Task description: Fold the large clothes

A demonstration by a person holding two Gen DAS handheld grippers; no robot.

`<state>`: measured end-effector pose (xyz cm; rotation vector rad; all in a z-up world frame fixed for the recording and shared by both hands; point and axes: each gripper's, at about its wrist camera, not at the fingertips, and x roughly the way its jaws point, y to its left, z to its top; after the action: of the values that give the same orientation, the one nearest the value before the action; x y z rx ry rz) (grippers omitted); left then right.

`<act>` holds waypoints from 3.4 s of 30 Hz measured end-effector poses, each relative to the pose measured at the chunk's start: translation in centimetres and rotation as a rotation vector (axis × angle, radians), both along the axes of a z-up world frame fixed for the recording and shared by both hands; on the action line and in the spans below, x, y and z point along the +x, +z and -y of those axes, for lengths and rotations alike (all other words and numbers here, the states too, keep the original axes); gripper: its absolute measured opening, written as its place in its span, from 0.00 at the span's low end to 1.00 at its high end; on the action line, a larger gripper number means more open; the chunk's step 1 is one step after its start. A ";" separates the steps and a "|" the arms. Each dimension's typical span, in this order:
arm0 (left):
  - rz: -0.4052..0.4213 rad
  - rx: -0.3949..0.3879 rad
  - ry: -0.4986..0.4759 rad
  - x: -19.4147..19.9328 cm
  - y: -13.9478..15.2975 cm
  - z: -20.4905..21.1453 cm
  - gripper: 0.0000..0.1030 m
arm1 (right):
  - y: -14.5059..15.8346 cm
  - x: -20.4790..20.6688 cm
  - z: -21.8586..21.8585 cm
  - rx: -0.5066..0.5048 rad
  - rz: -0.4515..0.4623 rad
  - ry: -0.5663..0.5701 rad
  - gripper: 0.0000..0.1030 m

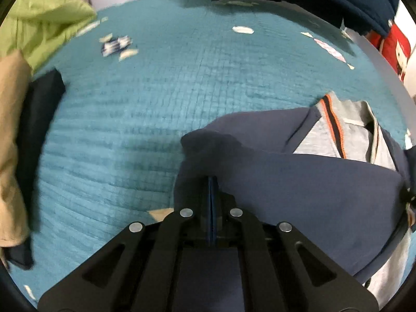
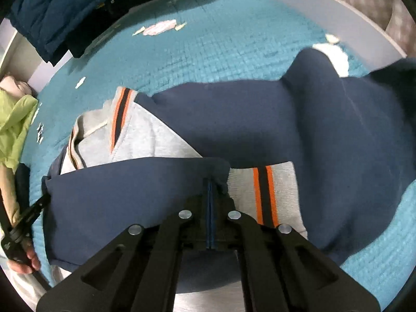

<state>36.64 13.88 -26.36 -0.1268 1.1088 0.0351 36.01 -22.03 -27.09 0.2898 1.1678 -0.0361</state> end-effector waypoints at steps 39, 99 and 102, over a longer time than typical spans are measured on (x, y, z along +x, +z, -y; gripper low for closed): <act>0.125 0.026 -0.315 -12.1 9.3 19.7 0.62 | 9.6 -16.0 12.3 -0.042 0.242 -0.201 0.84; -0.031 -0.225 -0.330 -4.9 2.1 33.1 0.05 | 7.0 -15.4 13.1 -0.168 0.436 0.335 0.80; -0.029 -0.231 -0.331 -4.9 2.1 32.9 0.05 | 6.7 -15.0 12.2 -0.252 0.478 0.410 0.80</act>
<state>31.72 -19.01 -24.29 -0.1481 1.1492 -0.3894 20.99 -34.20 -20.43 -0.1639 0.7181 0.2331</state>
